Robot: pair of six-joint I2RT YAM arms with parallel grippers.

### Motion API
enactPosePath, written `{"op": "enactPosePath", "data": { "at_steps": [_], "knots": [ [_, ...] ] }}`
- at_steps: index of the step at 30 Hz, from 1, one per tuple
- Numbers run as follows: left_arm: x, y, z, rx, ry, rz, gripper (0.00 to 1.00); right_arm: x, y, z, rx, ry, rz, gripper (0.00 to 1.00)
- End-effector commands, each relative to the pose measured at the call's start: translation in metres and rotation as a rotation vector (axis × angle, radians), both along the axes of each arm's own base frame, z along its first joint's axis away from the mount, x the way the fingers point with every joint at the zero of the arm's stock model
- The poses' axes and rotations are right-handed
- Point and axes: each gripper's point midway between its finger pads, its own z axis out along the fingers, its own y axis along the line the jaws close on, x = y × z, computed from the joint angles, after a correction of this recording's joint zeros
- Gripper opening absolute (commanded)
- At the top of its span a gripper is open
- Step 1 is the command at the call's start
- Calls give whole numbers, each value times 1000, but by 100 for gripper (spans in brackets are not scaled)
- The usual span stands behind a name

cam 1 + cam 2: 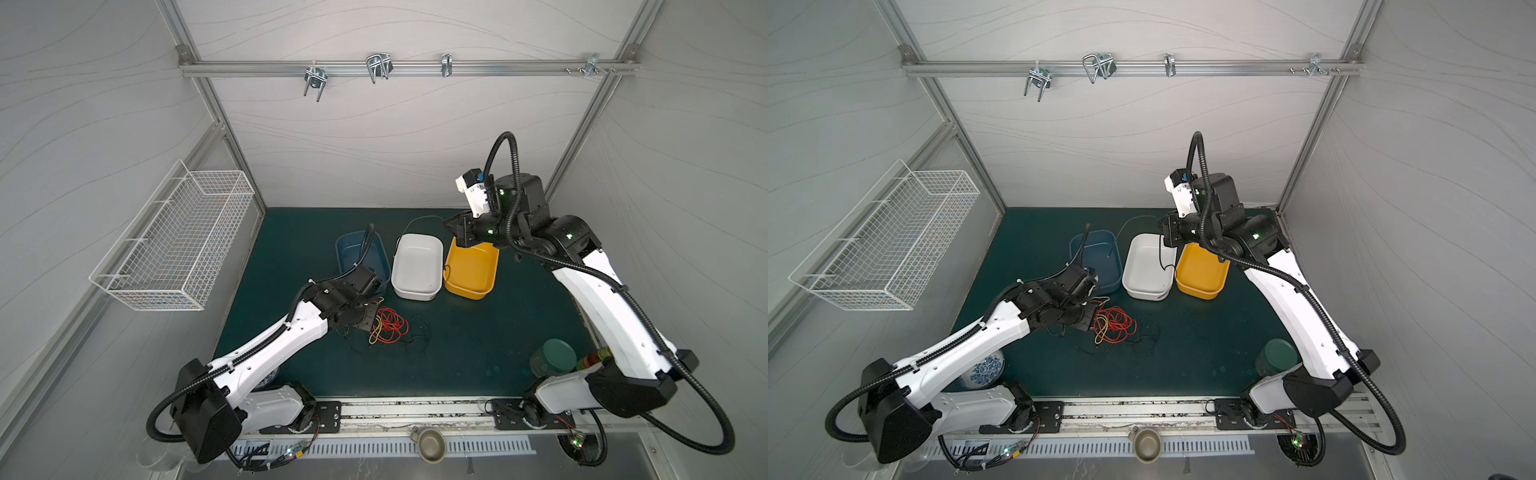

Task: Untangle the cables
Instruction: 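Draw the black wire out with the right gripper toward the white tub, then lower the black wire into the white tub with the right gripper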

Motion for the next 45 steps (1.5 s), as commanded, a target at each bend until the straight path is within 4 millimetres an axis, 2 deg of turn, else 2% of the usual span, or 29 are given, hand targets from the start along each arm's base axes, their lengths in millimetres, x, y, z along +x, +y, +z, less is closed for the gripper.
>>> {"op": "enactPosePath", "data": {
  "at_steps": [1, 6, 11, 16, 20, 32, 40, 45],
  "knots": [
    [14, 11, 16, 21, -126, 49, 0, 15, 3, 17, 37, -73, 2, 0],
    [12, 12, 15, 13, -126, 52, 0, 41, 17, -5, 24, -47, 4, 0],
    [12, 16, 19, 30, -136, 67, 0, 67, 28, -44, -28, -6, -7, 0],
    [13, 19, 28, 9, -178, 77, 0, 91, 23, -79, -83, 27, -56, 0],
    [13, 19, 30, -3, -192, 76, 0, 107, 10, -113, -108, 97, -115, 0],
    [14, 15, 29, -8, -189, 64, 0, 110, -10, -221, -280, 357, -244, 0],
    [14, 14, 26, -8, -181, 58, 0, 115, -9, -262, -372, 469, -285, 0],
    [14, 13, 26, -13, -183, 55, 0, 117, 1, -269, -423, 485, -294, 0]
  ]
}}
